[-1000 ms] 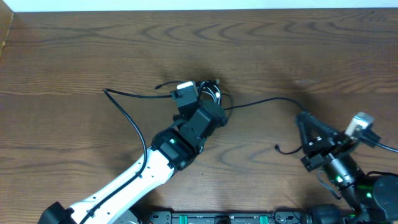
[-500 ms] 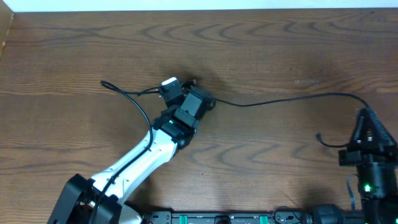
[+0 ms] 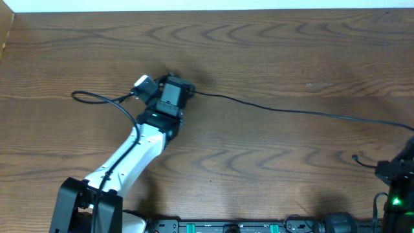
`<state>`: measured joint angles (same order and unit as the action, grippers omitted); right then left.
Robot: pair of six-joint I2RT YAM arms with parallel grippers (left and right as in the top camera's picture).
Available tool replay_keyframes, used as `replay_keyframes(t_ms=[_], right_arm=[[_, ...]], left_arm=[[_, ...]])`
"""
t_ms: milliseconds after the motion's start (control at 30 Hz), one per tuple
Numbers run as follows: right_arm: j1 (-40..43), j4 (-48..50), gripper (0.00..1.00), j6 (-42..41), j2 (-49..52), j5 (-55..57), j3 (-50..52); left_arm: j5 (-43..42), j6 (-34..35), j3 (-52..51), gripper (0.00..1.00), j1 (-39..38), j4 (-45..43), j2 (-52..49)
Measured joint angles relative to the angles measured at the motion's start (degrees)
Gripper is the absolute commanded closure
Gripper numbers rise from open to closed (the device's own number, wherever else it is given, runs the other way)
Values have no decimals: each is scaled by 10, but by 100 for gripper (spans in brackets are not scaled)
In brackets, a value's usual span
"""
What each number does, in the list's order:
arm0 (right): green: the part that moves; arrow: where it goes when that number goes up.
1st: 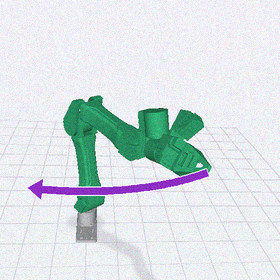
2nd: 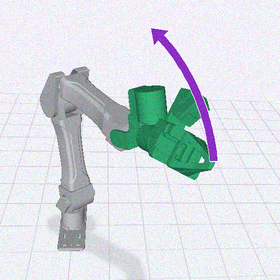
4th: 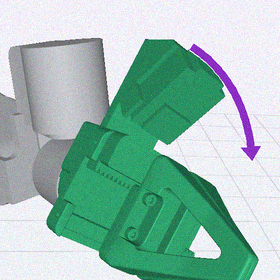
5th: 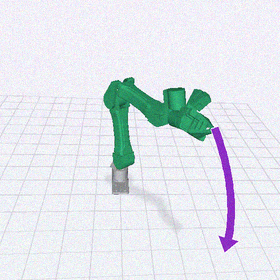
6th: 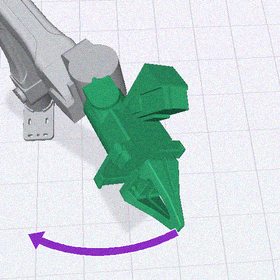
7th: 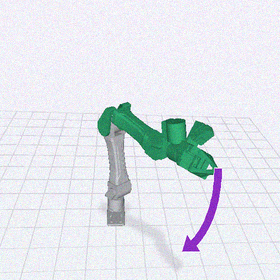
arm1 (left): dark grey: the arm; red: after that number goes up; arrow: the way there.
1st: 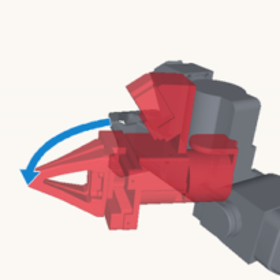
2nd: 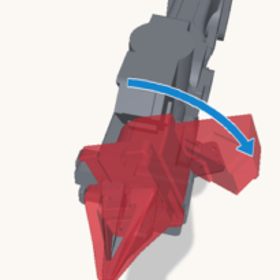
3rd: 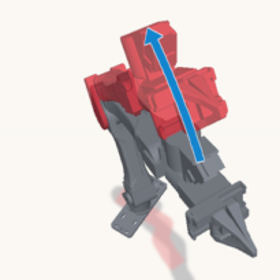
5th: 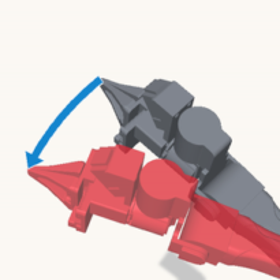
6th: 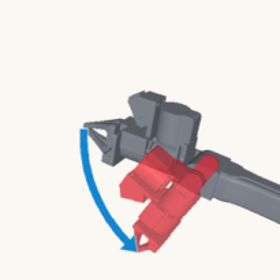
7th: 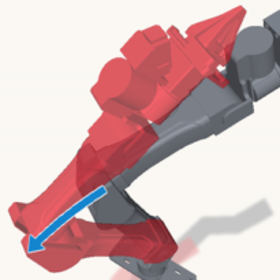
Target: Untangle cables
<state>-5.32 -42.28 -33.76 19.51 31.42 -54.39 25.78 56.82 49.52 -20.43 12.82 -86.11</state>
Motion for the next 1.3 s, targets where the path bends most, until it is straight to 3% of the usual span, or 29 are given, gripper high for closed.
replay_keyframes(t_ms=[267,600,733,867,1067,1300], right_arm=[[0,-70,99,-45,0,50,-7],[0,-207,99,-158,0,71,-9],[0,-212,99,-195,0,60,-4],[0,-200,99,-218,0,11,37],[0,-231,99,-295,29,-5,104],[0,-239,99,-364,67,15,119]], left_arm=[[-31,9,0,92,55,-12,0],[-86,51,0,92,65,-108,0],[-114,65,0,92,75,-117,0],[-192,68,0,92,78,-164,0],[-250,18,-1,92,83,-267,3],[-160,-82,-1,92,133,-234,66]])
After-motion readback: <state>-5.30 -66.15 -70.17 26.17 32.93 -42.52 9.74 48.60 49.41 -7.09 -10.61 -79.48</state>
